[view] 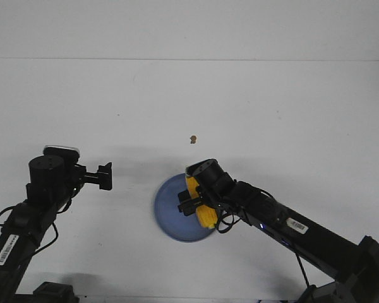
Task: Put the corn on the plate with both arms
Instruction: 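Carry the corn over the blue plate and lower it onto it, then open the right gripper and withdraw it from the plate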
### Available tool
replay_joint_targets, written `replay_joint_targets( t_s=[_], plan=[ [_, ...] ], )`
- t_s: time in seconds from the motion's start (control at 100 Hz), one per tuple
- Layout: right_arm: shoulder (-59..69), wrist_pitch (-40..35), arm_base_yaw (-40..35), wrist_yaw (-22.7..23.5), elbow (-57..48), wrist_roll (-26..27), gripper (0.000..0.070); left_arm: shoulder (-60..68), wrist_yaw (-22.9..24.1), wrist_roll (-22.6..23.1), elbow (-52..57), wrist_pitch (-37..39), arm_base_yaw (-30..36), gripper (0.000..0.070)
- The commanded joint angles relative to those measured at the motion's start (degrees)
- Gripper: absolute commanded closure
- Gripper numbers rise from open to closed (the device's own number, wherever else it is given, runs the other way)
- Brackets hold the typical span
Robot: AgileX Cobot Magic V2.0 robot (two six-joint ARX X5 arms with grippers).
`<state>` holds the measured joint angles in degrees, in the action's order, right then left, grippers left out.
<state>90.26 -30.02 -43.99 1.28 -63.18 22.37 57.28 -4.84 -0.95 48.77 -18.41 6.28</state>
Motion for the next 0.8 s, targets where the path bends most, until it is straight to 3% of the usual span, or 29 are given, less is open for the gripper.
replay_joint_targets(
  t_s=[0.0, 0.24, 0.52, 0.79],
  plan=[
    [0.15, 0.39, 0.13, -0.24, -0.87, 0.09, 0.0145, 0.48, 0.00, 0.28, 0.55, 0.46, 0.11, 0.0000],
    [-7.50, 0.02, 6.95, -0.61, -0.87, -4.55, 0.0145, 0.37, 0.00, 0.31, 0.57, 1.49, 0.11, 0.0000],
    [-23.52, -3.80, 20.11, -8.37, -0.28, -11.87, 0.0146, 0.33, -0.02, 0.26, 0.57, 1.70, 0.11, 0.0000],
    [-45.20, -1.16, 32.39, -12.00, 12.07, -15.21, 0.0146, -1.09, -0.02, 0.04, 0.57, 1.64, 0.11, 0.0000]
  ],
)
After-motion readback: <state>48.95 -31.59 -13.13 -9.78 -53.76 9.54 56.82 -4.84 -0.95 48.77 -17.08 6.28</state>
